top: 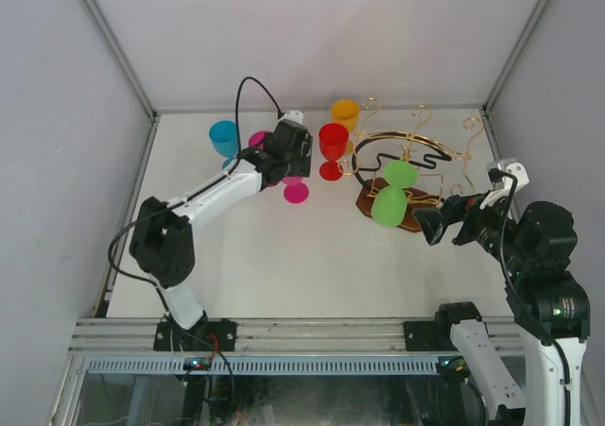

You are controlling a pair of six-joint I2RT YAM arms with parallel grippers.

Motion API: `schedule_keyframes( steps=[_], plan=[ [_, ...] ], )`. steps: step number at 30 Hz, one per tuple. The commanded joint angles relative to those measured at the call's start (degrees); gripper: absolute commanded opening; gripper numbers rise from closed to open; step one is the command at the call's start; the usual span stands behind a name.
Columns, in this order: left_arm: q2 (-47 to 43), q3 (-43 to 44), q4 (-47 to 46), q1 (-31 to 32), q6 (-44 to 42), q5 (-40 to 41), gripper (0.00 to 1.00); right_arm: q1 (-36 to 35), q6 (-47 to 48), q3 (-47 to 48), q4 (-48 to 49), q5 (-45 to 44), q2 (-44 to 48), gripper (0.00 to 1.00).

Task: Place the wine glass upside down on the wine glass rack
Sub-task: Pick up the wine glass at the center of the board, then turn the wine glass upside down at the wine rack.

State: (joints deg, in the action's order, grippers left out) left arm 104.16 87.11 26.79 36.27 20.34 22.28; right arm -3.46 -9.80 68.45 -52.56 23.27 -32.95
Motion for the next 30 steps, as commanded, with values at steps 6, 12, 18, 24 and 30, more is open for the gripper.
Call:
schedule_keyframes(
  steps=[6, 12, 18, 24, 30],
  plan=[
    [-21.8, -15.7, -8.1, 6.3, -1.8, 1.9, 0.64, -2.1, 2.2, 2.0, 1.7, 0.0, 0.9, 1.00],
    [-37.8, -28.4, -12.1, 7.5, -2.7, -1.9, 0.55, -2.1, -6.3, 2.0, 4.8, 3.2, 0.8, 1.00],
    [-53.5, -35.5, -12.9, 7.5, -3.6, -5.5, 0.53, -4.5, -14.5, 2.0, 9.0, 1.2, 0.9, 0.98],
    [-64.3, -36.6, -11.6, 7.5, -4.5, -8.7, 0.51, -14.1, -21.6, -2.2, 16.0, -3.9, 0.3, 0.95],
    [-71.6, -36.6, -12.3, 7.5, -4.4, -11.5, 0.50, -30.2, -27.0, -6.0, 28.1, -16.7, -2.0, 0.91]
  ],
)
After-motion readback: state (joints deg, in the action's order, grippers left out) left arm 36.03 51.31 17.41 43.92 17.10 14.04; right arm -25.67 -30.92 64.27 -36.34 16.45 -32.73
